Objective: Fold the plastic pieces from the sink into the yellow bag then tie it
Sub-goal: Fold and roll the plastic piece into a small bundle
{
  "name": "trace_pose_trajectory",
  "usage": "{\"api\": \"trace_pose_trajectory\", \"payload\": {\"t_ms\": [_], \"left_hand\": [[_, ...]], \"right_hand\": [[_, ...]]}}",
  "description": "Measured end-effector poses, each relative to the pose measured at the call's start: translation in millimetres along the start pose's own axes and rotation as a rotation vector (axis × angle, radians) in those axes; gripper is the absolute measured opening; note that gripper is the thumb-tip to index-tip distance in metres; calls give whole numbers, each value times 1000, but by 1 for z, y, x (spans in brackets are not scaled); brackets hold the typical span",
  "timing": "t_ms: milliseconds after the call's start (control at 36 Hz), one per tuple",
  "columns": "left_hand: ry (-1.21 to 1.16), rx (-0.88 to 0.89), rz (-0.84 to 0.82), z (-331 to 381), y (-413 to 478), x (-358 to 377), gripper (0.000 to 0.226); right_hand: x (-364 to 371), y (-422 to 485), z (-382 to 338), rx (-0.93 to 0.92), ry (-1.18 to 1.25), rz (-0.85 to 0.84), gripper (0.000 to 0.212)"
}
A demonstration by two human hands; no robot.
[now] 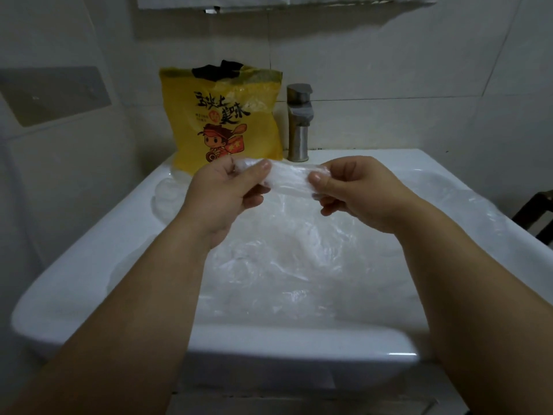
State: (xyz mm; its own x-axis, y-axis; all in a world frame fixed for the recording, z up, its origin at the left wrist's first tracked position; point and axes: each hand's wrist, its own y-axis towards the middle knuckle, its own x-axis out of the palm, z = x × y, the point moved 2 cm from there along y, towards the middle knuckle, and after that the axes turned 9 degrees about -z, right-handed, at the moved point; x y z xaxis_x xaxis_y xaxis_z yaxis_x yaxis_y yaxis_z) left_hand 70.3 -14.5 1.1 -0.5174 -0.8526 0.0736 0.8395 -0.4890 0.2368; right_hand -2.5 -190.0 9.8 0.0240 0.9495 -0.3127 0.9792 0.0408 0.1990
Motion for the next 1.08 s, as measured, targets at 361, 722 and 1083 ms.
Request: {"api": "trace_pose_trajectory", "payload": {"t_ms": [361,722,1083], "left_hand": [[-383,-90,-193,-2,2,9,83],[-193,-157,-31,-4,2,21,38],[-145,-68,142,-5,2,3,13]], "right_hand": [[24,4,-4,55,180,-24,24],[37,7,1,129,114,-62,19],[22,7,4,111,206,34,20]]}}
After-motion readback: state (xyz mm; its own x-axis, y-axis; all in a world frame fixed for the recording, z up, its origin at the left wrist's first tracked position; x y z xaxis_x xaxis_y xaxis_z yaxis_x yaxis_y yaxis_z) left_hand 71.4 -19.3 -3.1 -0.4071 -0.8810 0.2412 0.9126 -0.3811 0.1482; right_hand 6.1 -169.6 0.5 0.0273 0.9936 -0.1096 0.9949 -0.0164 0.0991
